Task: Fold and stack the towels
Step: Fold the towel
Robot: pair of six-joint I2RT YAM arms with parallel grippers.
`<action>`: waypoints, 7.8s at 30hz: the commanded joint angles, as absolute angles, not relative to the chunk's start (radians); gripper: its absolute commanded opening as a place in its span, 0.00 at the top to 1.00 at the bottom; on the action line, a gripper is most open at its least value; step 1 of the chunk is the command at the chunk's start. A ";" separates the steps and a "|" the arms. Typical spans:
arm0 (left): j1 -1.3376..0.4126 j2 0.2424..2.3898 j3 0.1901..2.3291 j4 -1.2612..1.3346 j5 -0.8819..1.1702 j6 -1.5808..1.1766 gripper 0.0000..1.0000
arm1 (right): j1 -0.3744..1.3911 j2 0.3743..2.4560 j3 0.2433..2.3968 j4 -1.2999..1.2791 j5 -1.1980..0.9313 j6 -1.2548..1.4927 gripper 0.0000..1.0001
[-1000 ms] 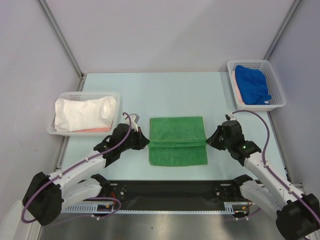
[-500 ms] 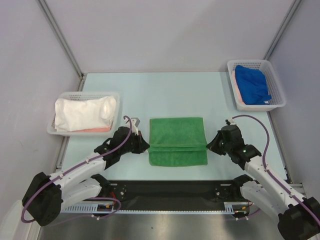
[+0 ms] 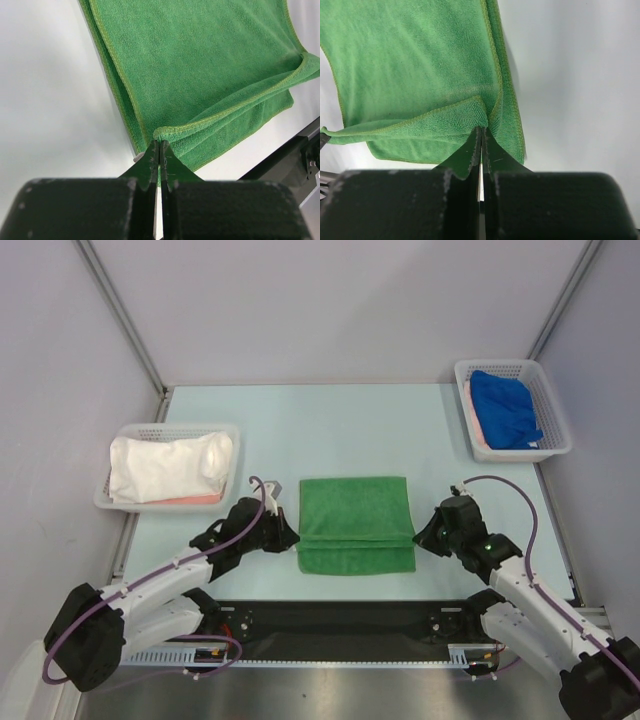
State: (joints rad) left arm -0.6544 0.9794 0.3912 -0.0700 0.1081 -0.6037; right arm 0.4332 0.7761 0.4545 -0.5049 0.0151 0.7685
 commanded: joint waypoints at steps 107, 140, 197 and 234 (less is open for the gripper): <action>-0.747 1.364 0.667 -0.158 0.077 -0.456 0.83 | 0.824 0.928 0.594 -0.667 0.356 0.893 0.60; -0.804 1.051 0.390 -0.003 0.141 -0.508 0.85 | 0.833 0.917 0.526 -0.621 0.321 0.977 0.60; -0.811 1.157 0.492 0.029 0.060 -0.518 0.50 | 0.844 0.877 0.512 -0.614 0.331 1.152 0.58; -0.811 1.132 0.468 0.041 0.133 -0.515 0.80 | 0.851 0.874 0.417 -0.558 0.290 1.198 0.81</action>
State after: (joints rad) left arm -0.8059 1.1645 0.4583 0.0204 0.1165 -0.5224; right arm 0.8471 0.8806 0.4152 -0.5728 0.2699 1.1824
